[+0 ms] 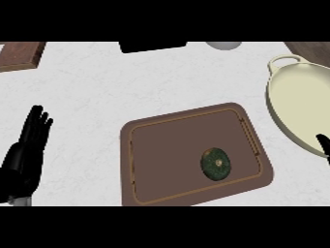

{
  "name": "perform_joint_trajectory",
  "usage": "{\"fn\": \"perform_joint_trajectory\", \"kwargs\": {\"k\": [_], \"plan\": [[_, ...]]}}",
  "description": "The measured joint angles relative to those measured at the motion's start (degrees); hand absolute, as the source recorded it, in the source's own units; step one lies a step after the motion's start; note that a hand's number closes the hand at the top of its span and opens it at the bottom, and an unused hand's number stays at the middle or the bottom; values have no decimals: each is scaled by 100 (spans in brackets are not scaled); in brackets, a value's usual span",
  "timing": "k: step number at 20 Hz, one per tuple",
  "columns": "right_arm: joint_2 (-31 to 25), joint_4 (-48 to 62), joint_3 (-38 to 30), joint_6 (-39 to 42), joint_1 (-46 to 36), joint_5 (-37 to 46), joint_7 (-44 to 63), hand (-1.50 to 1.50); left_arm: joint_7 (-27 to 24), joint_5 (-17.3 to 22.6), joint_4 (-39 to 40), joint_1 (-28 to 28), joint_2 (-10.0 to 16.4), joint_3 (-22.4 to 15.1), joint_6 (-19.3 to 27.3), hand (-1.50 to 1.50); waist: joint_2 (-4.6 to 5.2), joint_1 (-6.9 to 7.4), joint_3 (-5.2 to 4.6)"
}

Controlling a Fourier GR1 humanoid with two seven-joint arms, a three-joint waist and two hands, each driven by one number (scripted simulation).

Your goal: Pick the squash from the tray and place it in the pot

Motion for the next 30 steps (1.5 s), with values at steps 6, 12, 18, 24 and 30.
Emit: {"fn": "perform_joint_trajectory", "kwargs": {"k": [6, 12, 18, 24, 30], "plan": [[901, -1217, 764, -1012, 1481, 1259, -1018, -150, -424, -101, -3, 40, -274, -127, 75, 0, 130, 229, 11], [1369, -1470, 1694, -1426, 3440, 2756, -935, -150, -646, -159, 29, -27, -419, -268, 22, 0, 258, 470, -3], [1771, -1501, 2290, -1268, 4904, 4310, -33, -150, -790, -302, 122, -173, -548, -452, 16, 0, 382, 738, -13], [2431, -1623, 3064, -895, 5282, 6101, 1328, -150, -759, -338, 246, -404, -598, -510, -54, 0, 405, 953, 3], [2607, -1646, 3772, -191, 4743, 7637, 3139, -150, -889, -412, 509, -489, -765, -586, -67, 0, 382, 1000, 16]]}}
